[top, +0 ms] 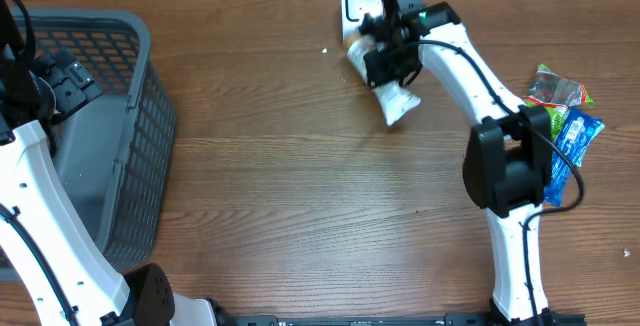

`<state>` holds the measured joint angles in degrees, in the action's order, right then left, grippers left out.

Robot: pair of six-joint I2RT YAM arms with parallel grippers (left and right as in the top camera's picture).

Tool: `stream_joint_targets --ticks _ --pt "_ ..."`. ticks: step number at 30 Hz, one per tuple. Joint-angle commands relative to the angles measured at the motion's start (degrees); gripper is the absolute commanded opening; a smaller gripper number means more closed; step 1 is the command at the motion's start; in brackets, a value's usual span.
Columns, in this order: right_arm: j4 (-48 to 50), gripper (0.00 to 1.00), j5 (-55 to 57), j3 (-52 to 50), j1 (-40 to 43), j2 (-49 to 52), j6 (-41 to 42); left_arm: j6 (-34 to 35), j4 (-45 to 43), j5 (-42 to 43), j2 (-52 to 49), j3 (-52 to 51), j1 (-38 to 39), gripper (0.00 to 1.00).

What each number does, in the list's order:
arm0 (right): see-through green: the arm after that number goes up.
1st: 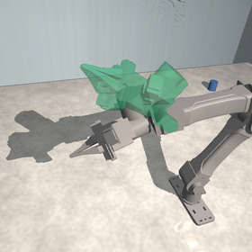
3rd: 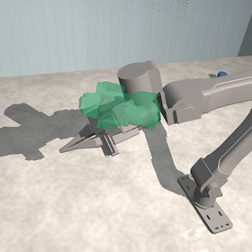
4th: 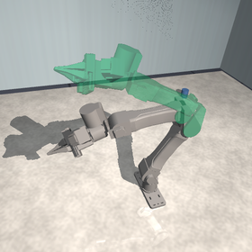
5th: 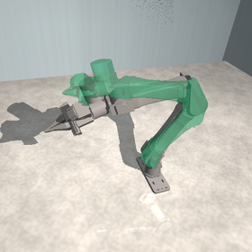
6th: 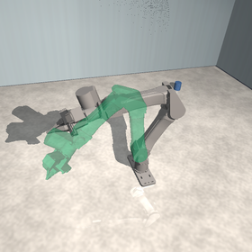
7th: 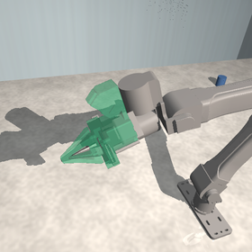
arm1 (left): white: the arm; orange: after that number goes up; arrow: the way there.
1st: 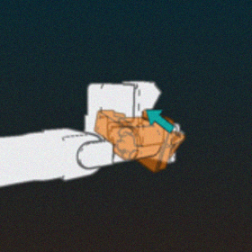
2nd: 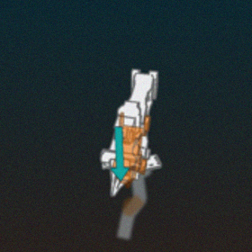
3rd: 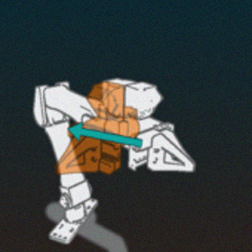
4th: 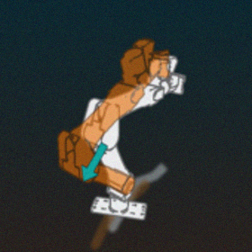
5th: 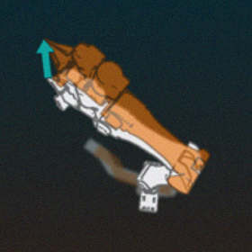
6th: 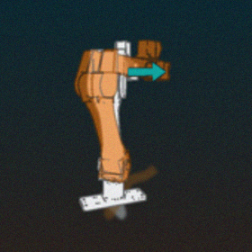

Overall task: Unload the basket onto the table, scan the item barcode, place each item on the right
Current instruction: 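Hold the upright tube's barcode against the white scanner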

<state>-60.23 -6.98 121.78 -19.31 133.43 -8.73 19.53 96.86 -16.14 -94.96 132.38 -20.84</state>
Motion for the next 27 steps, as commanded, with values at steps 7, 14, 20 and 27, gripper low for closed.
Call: stream_joint_targets --ticks 7,14,20,27 --pt "8.26 0.04 37.88 3.06 -5.51 -9.03 8.92 -0.24 -0.07 -0.76 -0.17 0.0 -0.13 1.0" --pt "21.27 0.04 45.9 3.06 -6.08 -9.01 -8.7 -0.24 -0.07 -0.76 -0.17 0.0 -0.13 0.99" --pt "33.51 0.04 41.31 3.06 -6.08 -6.99 -29.94 -0.24 -0.07 -0.76 -0.17 0.0 -0.13 1.0" --pt "42.45 0.04 38.62 2.99 -6.08 -0.7 -48.68 -0.24 -0.07 -0.76 -0.17 0.0 -0.13 1.0"
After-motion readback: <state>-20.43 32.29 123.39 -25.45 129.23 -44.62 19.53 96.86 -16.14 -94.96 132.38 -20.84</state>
